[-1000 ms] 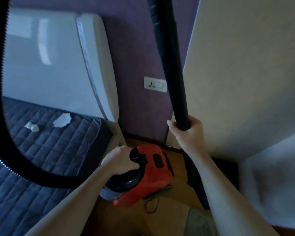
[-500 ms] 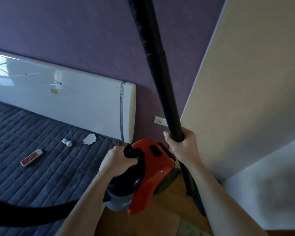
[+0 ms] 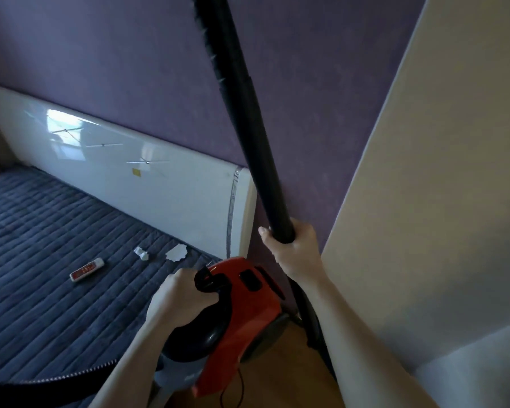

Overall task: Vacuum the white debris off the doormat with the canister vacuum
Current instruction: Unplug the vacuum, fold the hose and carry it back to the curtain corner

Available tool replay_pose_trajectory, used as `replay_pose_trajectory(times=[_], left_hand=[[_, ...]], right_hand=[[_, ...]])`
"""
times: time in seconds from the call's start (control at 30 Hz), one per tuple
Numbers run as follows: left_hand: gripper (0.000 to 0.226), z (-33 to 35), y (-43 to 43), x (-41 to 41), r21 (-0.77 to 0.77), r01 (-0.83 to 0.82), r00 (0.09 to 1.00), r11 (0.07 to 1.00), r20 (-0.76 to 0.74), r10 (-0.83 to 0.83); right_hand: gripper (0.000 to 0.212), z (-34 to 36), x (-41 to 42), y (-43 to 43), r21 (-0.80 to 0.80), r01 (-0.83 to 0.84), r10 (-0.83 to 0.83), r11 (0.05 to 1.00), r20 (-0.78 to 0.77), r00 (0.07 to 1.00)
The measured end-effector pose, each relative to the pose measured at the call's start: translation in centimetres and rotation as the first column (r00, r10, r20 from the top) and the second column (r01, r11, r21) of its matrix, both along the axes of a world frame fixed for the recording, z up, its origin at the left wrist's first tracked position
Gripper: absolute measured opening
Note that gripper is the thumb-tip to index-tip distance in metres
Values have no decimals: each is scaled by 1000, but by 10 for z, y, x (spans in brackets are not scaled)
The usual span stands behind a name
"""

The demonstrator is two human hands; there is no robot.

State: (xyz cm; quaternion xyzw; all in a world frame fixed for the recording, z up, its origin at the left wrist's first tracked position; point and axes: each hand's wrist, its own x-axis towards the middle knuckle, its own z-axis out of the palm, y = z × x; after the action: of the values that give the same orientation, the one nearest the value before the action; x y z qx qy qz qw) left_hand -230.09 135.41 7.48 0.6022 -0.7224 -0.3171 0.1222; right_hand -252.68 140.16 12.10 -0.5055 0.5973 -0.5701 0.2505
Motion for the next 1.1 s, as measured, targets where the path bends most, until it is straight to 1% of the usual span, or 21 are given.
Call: replay_pose_trajectory(times=[0.1,0.17,0.27,0.3,0.37,0.43,0.5,0.6,0.67,0.77,0.87,1.0,1.1], left_hand=[[32,3,15,4,17,-108,994,994,12,108],[34,5,30,6,21,-211,977,977,20,210],[26,8,60,11,19,-369,929,929,35,369],[23,9,72,13,11,-418,908,908,38,417],[22,11,96,18,7,-514,857,858,31,514],[18,11,122,24,10,-605,796,796,19,605],[17,12,150,34,8,-682,731,731,11,682],[27,15,195,53,0,-770,638,638,-13,770],[30,19,223,66,-8,-810,587,587,-31,809],[31,22,270,80,-49,-863,504,503,4,864],[29,24,319,94,-67,-918,389,390,27,921],[29,23,392,119,-33,-981,192,192,6,981],[30,23,448,138,-33,-997,64,65,15,998]], right_hand=[[38,-8,0,-17,-2,-110,110,994,36,993],[43,-13,4,-24,-2,-210,210,978,41,977],[52,-21,16,-29,22,-348,347,937,45,937],[52,-23,22,-28,38,-384,382,923,44,923],[44,-28,37,-27,62,-476,475,877,42,879],[38,-30,55,-23,79,-547,548,833,18,836],[39,-31,76,-16,93,-614,617,783,7,787],[43,-30,113,3,91,-712,714,697,5,700],[47,-29,140,17,98,-763,767,639,1,642],[49,-30,179,45,92,-843,847,530,-10,532],[48,-31,217,80,85,-911,914,404,4,406],[51,-32,271,136,77,-951,954,299,-50,296],[47,-33,310,180,100,-977,982,187,-52,182]])
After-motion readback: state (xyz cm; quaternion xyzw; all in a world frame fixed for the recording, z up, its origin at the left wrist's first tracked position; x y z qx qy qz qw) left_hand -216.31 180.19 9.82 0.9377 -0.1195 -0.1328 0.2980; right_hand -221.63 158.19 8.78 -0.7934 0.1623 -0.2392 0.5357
